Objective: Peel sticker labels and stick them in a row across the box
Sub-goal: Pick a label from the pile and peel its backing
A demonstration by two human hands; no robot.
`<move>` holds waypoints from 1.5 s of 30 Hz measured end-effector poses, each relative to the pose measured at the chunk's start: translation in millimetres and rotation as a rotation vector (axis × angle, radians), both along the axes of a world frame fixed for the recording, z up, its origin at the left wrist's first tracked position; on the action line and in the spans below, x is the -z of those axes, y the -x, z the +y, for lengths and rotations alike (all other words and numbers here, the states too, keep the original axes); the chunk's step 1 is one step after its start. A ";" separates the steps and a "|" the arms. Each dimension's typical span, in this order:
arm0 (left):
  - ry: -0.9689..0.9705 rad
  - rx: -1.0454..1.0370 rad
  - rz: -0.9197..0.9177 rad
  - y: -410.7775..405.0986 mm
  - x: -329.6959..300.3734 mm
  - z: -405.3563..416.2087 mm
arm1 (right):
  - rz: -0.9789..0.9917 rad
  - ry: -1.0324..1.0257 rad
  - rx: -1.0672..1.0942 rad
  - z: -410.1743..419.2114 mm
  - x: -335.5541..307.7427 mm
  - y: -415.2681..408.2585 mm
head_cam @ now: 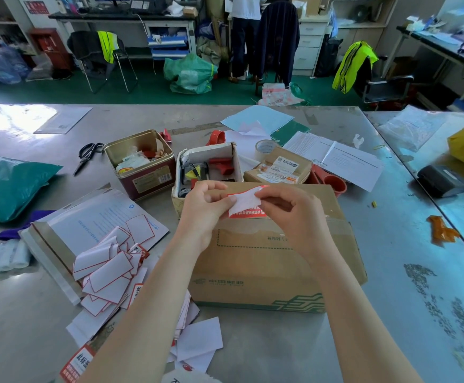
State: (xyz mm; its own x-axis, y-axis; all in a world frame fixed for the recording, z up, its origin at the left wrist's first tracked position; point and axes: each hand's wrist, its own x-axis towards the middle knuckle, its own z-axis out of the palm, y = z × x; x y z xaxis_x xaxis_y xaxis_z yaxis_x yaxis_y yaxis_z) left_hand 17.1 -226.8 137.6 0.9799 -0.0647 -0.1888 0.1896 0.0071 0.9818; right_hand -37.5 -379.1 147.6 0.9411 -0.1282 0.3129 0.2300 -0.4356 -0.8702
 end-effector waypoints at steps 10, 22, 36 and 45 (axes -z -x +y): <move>-0.397 -0.052 -0.164 -8.5 16.9 7.3 | 0.077 -0.172 -0.052 -6.1 -0.1 -0.6; -0.398 -0.239 -0.177 -16.6 15.1 36.5 | 0.051 -0.132 -0.066 6.7 -4.6 -3.9; -0.219 -0.398 -0.037 -26.1 23.5 133.8 | 0.051 -0.102 -0.142 96.8 -9.5 -29.6; -0.131 -0.441 0.099 -18.8 60.9 215.9 | 0.132 0.007 -0.255 199.4 18.8 -51.0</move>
